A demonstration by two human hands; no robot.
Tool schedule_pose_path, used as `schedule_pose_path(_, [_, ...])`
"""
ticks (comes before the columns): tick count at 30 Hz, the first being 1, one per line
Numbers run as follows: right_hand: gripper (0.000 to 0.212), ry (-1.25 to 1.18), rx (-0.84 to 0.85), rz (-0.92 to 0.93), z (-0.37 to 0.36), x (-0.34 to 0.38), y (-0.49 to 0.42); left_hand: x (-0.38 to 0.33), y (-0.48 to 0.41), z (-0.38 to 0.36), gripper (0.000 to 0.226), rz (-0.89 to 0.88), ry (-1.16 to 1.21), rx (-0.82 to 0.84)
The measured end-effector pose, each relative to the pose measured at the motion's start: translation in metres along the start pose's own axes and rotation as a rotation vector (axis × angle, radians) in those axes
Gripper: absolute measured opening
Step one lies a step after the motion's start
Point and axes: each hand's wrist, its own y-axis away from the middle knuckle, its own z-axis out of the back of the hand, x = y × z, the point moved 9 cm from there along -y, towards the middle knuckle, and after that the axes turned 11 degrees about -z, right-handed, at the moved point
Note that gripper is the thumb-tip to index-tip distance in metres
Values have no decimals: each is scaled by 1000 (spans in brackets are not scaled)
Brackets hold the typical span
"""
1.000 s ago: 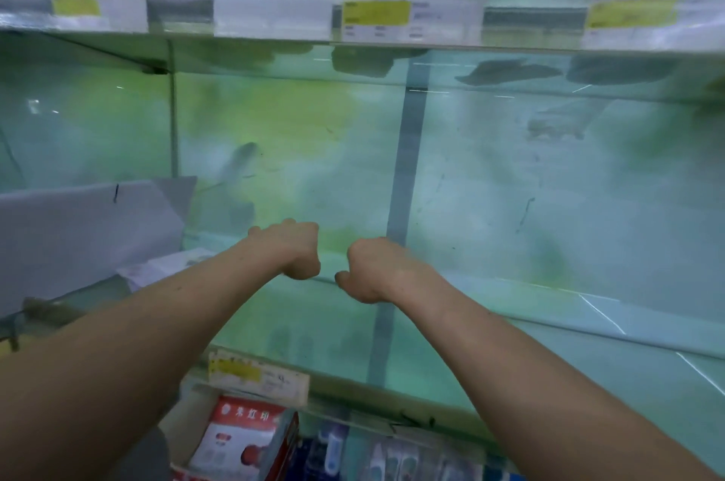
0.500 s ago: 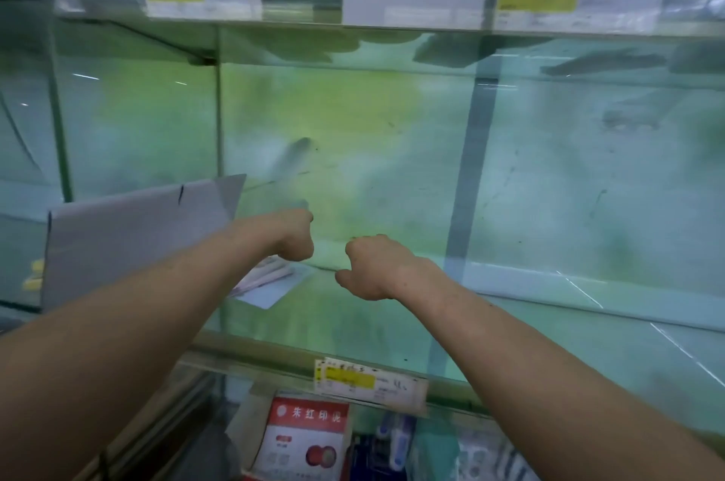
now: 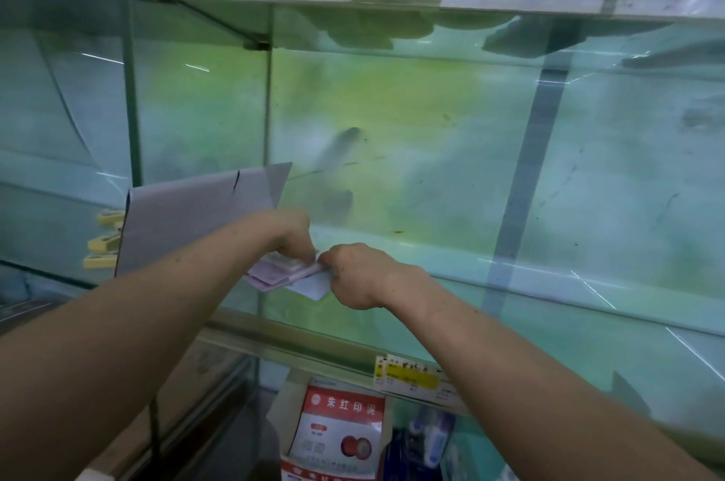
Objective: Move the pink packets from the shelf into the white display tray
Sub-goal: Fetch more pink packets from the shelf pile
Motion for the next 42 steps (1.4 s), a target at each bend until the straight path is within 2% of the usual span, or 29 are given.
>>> schedule_pose_path(8, [52, -47, 71, -3, -2, -5, -4, 11, 2, -10, 78, 14, 133, 35])
schedule_pose_path(10, [52, -101, 91, -19, 0, -7, -3, 13, 1, -10, 75, 5, 145, 24])
schedule_pose_path(14, [51, -167, 107, -68, 3, -14, -4, 8, -1, -7, 48, -41, 118, -9])
schedule_pose_path(18, [45, -220, 74, -105, 8, -20, -5, 5, 0, -3, 51, -62, 212, -59])
schedule_pose_path(21, [61, -299, 23, -96, 18, -19, -1, 4, 1, 8, 53, -60, 315, -115])
schedule_pose_path(23, [73, -370, -13, -94, 25, -18, 1, 4, 2, 10, 48, -36, 480, -112])
schedule_pose_path(26, [64, -248, -146, -97, 36, -19, 2, 3, 4, 3, 50, 25, 744, -39])
schedule_pose_path(29, [44, -56, -341, -93, 55, -19, 6, -5, 8, -2, 51, 11, 842, 14])
schedule_pose_path(31, [32, -35, -387, -65, 59, -16, 9, -13, 9, -3, 45, -31, 867, 25])
schedule_pose_path(36, [18, 39, -325, -71, 56, -16, 12, -19, 11, 3, 13, -123, 694, -20])
schedule_pose_path(39, [12, 95, -291, -102, 54, -24, 15, -8, 7, 11, 29, -107, 467, -141])
schedule_pose_path(42, [11, 105, -266, -135, 55, -34, 20, 0, 2, 7, 15, -84, 302, -175])
